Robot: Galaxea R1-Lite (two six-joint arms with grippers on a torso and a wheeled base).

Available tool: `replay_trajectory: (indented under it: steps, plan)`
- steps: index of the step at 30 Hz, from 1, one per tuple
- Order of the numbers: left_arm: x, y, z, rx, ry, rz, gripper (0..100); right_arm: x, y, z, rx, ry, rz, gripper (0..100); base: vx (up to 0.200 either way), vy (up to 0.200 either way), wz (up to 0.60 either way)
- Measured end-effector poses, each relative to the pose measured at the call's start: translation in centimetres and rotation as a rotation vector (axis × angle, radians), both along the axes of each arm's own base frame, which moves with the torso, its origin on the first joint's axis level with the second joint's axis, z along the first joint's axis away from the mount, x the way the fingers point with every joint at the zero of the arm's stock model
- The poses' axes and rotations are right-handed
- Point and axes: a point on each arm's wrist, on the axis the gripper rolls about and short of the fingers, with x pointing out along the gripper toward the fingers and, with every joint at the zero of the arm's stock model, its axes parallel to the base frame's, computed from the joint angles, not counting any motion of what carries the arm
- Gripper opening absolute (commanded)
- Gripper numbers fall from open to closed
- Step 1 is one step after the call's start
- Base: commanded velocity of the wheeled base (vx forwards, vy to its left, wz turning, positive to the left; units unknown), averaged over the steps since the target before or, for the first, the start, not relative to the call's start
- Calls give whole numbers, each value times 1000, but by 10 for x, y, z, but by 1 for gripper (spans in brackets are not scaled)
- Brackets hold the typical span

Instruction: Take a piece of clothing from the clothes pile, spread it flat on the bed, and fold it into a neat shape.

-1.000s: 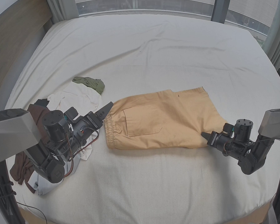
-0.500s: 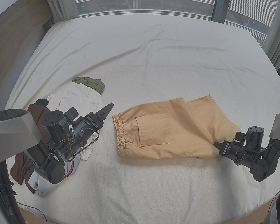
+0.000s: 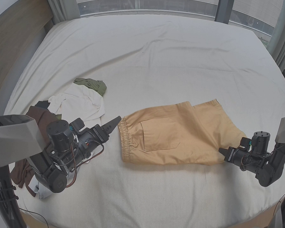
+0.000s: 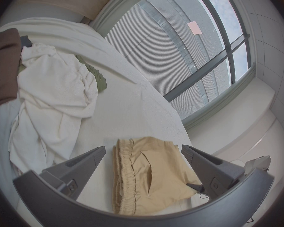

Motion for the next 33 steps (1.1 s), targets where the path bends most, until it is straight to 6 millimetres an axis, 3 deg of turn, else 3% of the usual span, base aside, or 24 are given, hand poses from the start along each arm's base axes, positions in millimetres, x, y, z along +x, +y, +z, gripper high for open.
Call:
replay_trajectory:
  steps: [11, 20, 26, 33]
  plan:
    - [-3, -3, -6, 9, 24, -16, 100, -16, 19, -15, -9, 81, 82, 100, 0, 0, 0]
    - [-6, -6, -16, 25, 58, -28, 100, -39, 66, -20, 20, 144, 339, 100, 0, 0, 0]
    - [-8, -9, -30, 44, 99, -41, 100, -42, 90, -4, 117, 57, 457, 100, 0, 0, 0]
    - [-9, -13, -46, 65, 144, -65, 100, -38, 94, 16, 180, -30, 490, 100, 0, 0, 0]
